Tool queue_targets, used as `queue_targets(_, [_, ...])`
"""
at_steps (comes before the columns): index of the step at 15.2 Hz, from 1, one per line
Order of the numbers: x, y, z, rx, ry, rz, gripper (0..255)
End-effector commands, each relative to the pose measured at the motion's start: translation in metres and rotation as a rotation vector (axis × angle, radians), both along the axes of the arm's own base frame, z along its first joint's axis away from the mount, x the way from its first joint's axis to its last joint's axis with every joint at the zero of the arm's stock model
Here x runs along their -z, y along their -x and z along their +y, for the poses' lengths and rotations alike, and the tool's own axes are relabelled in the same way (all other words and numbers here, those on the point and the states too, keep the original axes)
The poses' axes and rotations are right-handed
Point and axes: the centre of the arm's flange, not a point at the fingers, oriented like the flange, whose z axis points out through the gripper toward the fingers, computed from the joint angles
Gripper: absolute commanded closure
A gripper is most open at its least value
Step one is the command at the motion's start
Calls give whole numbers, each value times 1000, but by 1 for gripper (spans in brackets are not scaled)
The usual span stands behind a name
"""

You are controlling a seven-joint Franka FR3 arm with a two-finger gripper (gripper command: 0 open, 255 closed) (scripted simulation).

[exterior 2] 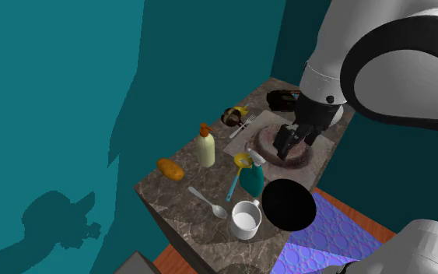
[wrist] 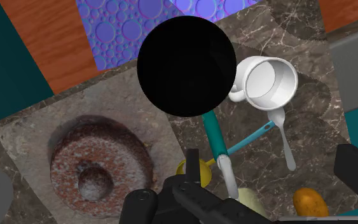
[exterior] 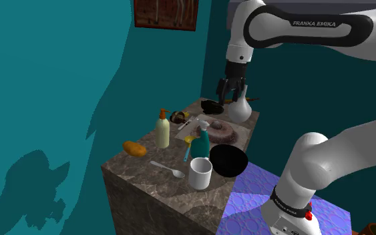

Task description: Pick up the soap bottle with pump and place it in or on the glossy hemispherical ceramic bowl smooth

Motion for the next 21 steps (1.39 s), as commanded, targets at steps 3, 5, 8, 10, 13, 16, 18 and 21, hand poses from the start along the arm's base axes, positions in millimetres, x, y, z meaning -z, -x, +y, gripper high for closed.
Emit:
queue_targets(3, [9,-25,2,-6,3,1,0])
queue_targets(5, [18,-50,5,-12,7,1,0])
queue_targets(8, [32,-87,9,-22,11,2,0])
queue_targets(10, [42,-111,11,-28,15,2,0])
queue_targets(13, [56,-148,16,-37,20,3,0])
queue_targets(16, [70,-185,20,-46,25,4,0])
queue_targets(18, [79,-210,24,-52,28,4,0])
queue_targets(21, [93,-247,29,-62,33,5,0])
